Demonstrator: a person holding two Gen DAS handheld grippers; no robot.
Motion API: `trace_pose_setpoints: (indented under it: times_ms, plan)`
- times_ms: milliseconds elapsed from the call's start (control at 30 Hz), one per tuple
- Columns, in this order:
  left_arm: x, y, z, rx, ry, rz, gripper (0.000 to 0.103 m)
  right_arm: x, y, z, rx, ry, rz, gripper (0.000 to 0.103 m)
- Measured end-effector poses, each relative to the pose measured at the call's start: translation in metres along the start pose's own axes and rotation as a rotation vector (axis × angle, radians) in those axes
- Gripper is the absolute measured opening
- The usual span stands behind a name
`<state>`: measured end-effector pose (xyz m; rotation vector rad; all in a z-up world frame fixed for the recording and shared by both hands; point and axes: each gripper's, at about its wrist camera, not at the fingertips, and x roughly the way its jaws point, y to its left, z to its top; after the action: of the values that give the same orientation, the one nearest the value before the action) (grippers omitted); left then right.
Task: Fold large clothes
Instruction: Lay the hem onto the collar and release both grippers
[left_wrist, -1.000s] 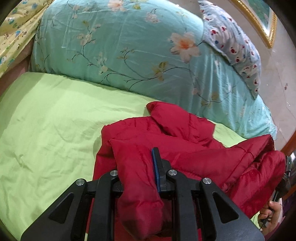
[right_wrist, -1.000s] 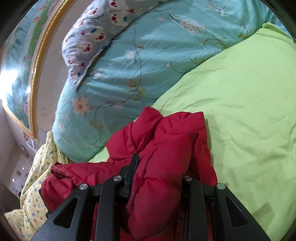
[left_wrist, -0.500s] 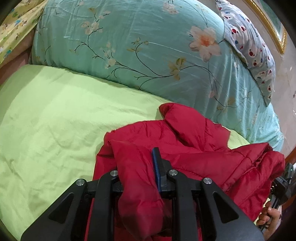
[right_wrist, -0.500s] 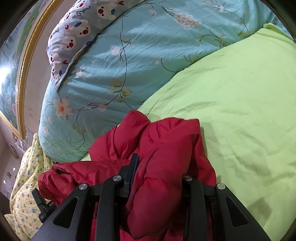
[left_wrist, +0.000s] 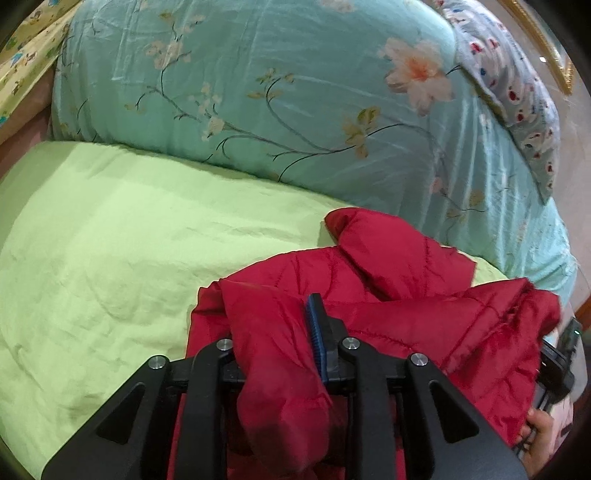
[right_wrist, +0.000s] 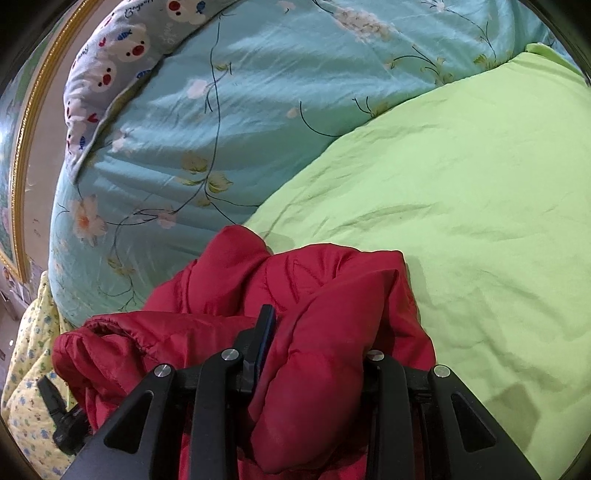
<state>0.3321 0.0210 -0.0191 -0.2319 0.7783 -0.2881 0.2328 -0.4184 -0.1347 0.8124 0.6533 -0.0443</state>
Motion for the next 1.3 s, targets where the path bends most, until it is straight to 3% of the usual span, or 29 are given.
trace_pose_setpoints:
  times_ms: [133,300,400,533,667,733,833,1000,1067,1167,1300]
  plan:
    - [-0.027,0.004,0.002,0.01,-0.018,-0.034,0.031,0.005,0.002,0.0,-0.009,0.001,-0.009,0.03]
    - [-0.071,0.008,0.0,0.022,-0.1,-0.004,0.049,0.006,0.003,0.0,-0.011,-0.004,-0.019,0.03]
    - [-0.093,0.006,-0.004,0.02,-0.133,-0.038,0.049,0.009,0.003,0.002,-0.008,-0.005,-0.023,0.03]
    - [-0.097,-0.031,-0.029,0.133,-0.091,-0.093,0.049,0.012,0.005,0.003,-0.012,-0.007,-0.031,0.03]
    - [-0.069,-0.07,-0.061,0.217,0.005,-0.169,0.049,0.012,0.002,0.005,0.004,0.001,-0.022,0.031]
    - [-0.051,-0.085,-0.071,0.256,0.044,-0.141,0.049,0.009,0.002,0.008,0.017,0.016,-0.01,0.032]
    - [-0.023,-0.091,-0.073,0.282,0.054,-0.04,0.049,-0.005,0.006,0.013,0.022,0.028,0.011,0.038]
    - [0.008,-0.08,-0.057,0.226,0.055,0.014,0.049,-0.052,0.026,0.015,-0.033,-0.016,0.045,0.061]
    - [0.012,-0.084,-0.053,0.23,0.05,0.032,0.049,-0.072,0.039,0.01,-0.089,-0.06,0.037,0.076]
    - [0.018,-0.088,-0.05,0.249,0.04,0.06,0.049,-0.088,0.063,-0.007,-0.217,-0.085,0.04,0.078]
    - [0.026,-0.09,-0.045,0.258,0.038,0.083,0.049,-0.053,0.101,-0.042,-0.462,0.059,-0.005,0.078]
